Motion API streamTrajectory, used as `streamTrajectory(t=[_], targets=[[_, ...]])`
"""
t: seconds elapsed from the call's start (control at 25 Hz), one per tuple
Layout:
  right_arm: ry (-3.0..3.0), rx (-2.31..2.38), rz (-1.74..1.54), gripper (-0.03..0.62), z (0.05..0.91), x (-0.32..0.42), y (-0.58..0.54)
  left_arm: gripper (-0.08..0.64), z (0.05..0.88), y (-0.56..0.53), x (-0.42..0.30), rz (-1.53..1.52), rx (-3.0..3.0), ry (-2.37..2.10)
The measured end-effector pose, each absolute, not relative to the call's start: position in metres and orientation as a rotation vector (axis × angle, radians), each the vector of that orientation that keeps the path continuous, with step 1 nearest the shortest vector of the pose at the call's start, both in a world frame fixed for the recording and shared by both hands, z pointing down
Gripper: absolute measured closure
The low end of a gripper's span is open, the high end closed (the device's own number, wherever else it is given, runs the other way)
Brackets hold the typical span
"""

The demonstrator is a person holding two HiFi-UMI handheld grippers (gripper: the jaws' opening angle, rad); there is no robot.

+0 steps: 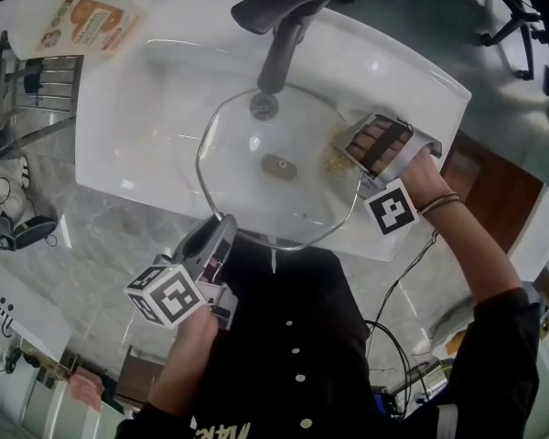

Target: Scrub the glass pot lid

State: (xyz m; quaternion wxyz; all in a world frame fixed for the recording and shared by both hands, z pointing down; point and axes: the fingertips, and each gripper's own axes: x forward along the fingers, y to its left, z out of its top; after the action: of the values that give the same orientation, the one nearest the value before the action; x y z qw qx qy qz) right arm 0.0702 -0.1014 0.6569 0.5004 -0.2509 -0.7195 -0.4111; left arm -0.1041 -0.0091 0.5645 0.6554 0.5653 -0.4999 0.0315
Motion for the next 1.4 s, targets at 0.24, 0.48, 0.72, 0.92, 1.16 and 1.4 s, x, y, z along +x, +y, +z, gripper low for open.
streamTrajectory(t=[0.24, 0.48, 0.72, 0.92, 1.16, 1.4], targets=[[-1.716, -0.630, -1.057, 0.451, 0.658, 0.072, -0.104, 0.431, 0.562, -0.011, -0.102, 0.093, 1.305, -1.152], [-1.816, -0.460, -1.106, 0.449, 0.641, 0.015, -0.126, 0.430, 0.563, -0.010, -0.101, 0.093, 1.307, -1.138], [-2.045, -0.268, -1.106, 0.449, 0.617, -0.085, -0.134, 0.428, 0.564, -0.009, -0.102, 0.093, 1.309, -1.145], [-2.127, -0.228, -1.111, 0.449, 0.618, -0.126, -0.119, 0.428, 0.564, -0.010, -0.102, 0.095, 1.318, -1.143], [-2.127, -0.251, -1.107, 0.449, 0.623, -0.124, -0.114, 0.419, 0.564, -0.009, -0.100, 0.129, 1.348, -1.155], [-2.089, -0.333, -1.100, 0.451, 0.631, -0.101, -0.103, 0.417, 0.566, -0.007, -0.103, 0.131, 1.340, -1.146]])
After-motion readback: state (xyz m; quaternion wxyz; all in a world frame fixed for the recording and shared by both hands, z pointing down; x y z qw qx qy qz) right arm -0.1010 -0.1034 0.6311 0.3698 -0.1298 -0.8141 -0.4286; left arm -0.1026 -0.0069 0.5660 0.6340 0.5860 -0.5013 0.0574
